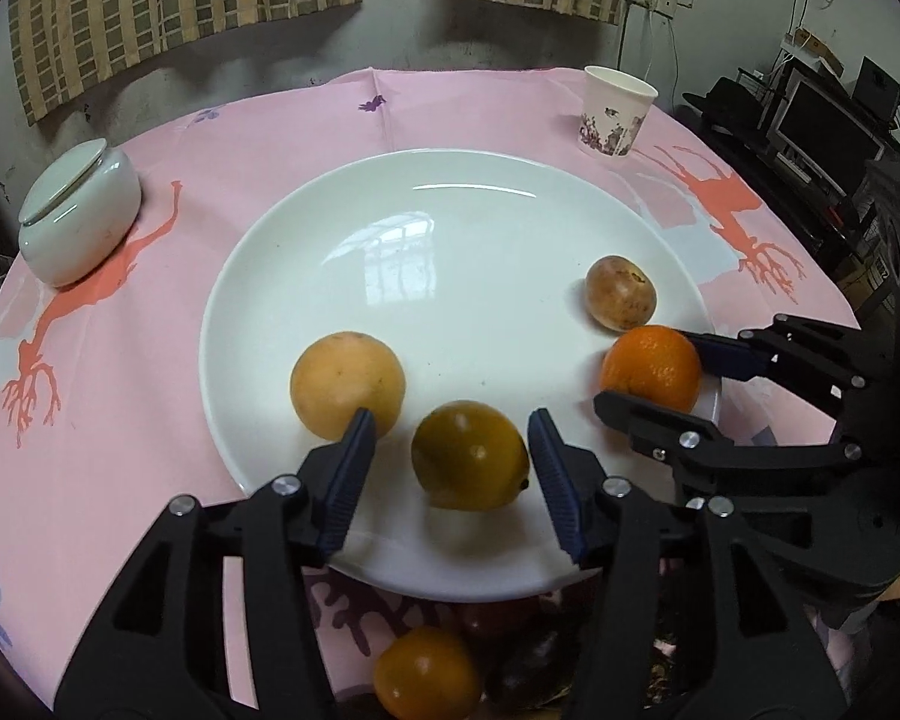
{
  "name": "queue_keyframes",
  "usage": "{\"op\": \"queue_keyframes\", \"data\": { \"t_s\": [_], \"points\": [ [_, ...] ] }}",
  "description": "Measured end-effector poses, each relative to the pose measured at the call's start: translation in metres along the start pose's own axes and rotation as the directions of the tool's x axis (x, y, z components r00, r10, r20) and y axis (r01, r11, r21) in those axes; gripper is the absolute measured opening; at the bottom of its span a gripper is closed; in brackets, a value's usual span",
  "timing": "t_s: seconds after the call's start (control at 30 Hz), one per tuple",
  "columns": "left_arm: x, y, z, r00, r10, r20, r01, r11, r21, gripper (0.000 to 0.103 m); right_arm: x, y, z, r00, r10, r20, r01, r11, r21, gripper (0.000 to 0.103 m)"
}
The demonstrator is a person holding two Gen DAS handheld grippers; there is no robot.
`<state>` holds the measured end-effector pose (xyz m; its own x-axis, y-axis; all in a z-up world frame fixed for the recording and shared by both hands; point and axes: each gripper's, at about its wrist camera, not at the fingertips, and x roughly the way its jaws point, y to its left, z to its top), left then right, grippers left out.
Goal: Organize fruits
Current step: 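Carry both fruits onto the white plate and open both tools, then grasp a dark red plum with the left tool while the right tool grasps a red plum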
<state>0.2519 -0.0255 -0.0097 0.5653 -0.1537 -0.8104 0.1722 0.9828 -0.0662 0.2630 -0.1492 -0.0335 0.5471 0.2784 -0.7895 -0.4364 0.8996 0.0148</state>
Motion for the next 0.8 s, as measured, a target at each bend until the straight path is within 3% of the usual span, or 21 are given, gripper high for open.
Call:
{"op": "queue_keyframes", "data": {
  "t_s": [0.07,0.17,0.47,0.63,0.8],
  "points": [
    [-0.007,0.005,0.001,0.999,0.029,0.022,-0.028,0.999,-0.029,0.077,-0.009,-0.005,-0.001,1.000,0.026,0.013,-0.026,1.000,0.015,0.050],
    [-0.031,0.010,-0.004,0.996,0.013,0.088,-0.009,0.999,-0.047,0.083,-0.030,-0.011,-0.006,0.998,0.034,0.054,-0.036,0.999,0.036,0.053],
    [-0.090,-0.002,-0.040,0.991,0.023,0.131,-0.030,0.998,0.051,0.084,-0.091,-0.012,-0.040,0.991,0.069,0.111,-0.077,0.995,0.069,0.058],
    [-0.113,-0.003,-0.071,0.986,0.040,0.159,-0.052,0.996,0.074,0.090,-0.118,-0.010,-0.071,0.985,0.108,0.137,-0.125,0.985,0.119,0.060],
    [-0.119,0.006,-0.105,0.993,0.029,0.118,-0.035,0.998,0.053,0.091,-0.126,0.004,-0.099,0.985,0.138,0.105,-0.152,0.979,0.136,0.060]
  ]
}}
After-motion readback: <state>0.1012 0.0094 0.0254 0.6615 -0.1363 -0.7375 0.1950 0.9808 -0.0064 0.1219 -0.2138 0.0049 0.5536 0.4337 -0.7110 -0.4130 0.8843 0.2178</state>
